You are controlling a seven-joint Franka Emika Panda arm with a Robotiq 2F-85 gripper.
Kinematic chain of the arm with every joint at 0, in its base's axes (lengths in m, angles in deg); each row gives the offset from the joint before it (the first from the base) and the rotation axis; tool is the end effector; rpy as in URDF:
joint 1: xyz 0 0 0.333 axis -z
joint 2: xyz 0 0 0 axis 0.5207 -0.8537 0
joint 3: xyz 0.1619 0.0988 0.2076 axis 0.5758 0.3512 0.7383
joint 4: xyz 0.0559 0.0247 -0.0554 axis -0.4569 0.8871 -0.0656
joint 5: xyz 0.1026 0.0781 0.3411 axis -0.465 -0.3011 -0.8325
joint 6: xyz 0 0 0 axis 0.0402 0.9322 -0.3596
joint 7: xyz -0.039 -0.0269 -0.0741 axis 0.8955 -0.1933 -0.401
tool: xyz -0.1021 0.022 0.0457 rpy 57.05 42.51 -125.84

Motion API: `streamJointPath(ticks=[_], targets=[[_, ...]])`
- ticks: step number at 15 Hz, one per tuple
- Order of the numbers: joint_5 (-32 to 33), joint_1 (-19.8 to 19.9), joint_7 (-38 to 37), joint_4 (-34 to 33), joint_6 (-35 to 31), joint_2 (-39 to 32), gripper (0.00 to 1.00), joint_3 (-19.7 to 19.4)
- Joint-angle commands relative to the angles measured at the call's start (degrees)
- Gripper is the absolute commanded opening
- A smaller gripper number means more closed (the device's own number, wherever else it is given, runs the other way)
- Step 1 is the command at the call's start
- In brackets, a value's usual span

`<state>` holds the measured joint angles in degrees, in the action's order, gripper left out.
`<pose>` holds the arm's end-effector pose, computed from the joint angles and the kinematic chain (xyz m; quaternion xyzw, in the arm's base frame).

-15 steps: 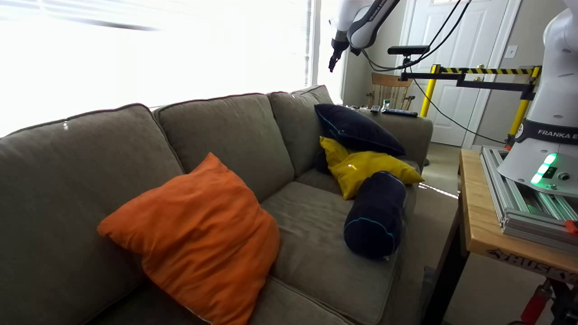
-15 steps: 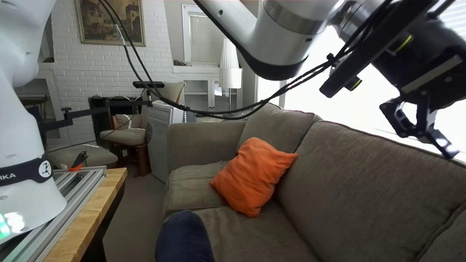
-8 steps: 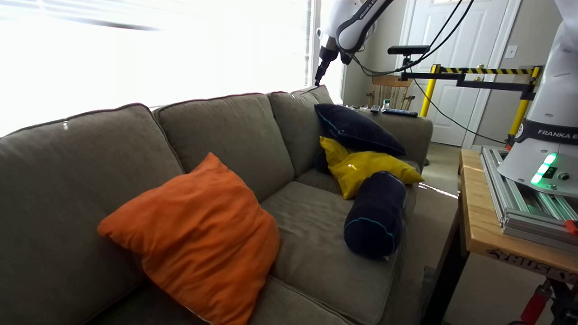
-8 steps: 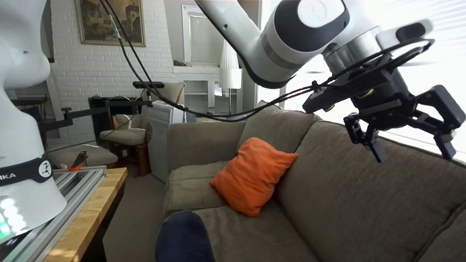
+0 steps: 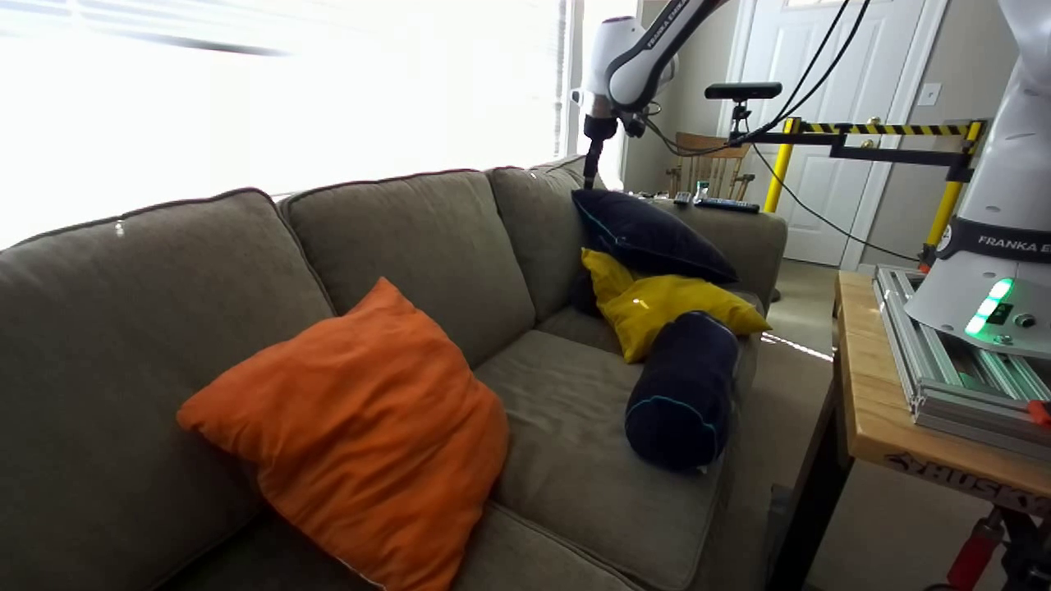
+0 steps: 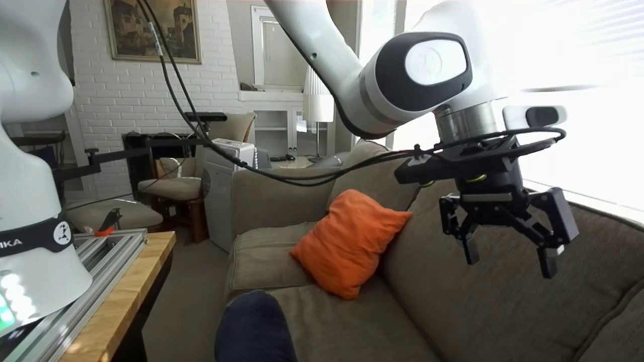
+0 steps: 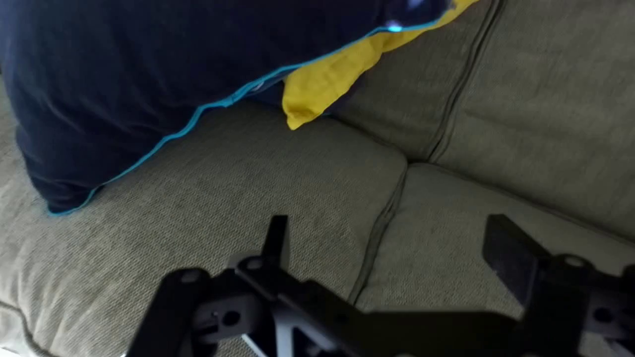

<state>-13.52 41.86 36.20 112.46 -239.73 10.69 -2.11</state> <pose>0.6137 -0.1862 0.2495 0.9709 0.1431 0.0857 0.1716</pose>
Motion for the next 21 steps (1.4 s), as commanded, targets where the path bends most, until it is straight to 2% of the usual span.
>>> streamJointPath(ticks=[1, 6, 10, 11, 16, 19, 21], targets=[[-1.8, 0.9, 2.7, 0.4, 2.3, -2.0, 1.0, 1.2], [-0.9, -0.5, -1.7, 0.8, 0.7, -6.1, 1.0, -0.4], [-1.1, 0.2, 1.2, 2.1, 1.4, -6.6, 1.0, 1.2], [-0.5, -0.5, -0.3, 1.2, 1.4, -7.1, 1.0, 0.1], [-0.6, -0.6, -0.1, 1.2, 1.3, -7.2, 1.0, 0.4], [-1.1, -3.3, -8.0, -1.2, 4.1, -11.1, 1.0, -1.8], [-2.5, -4.8, -12.2, -2.0, 5.7, -13.4, 1.0, -1.2]])
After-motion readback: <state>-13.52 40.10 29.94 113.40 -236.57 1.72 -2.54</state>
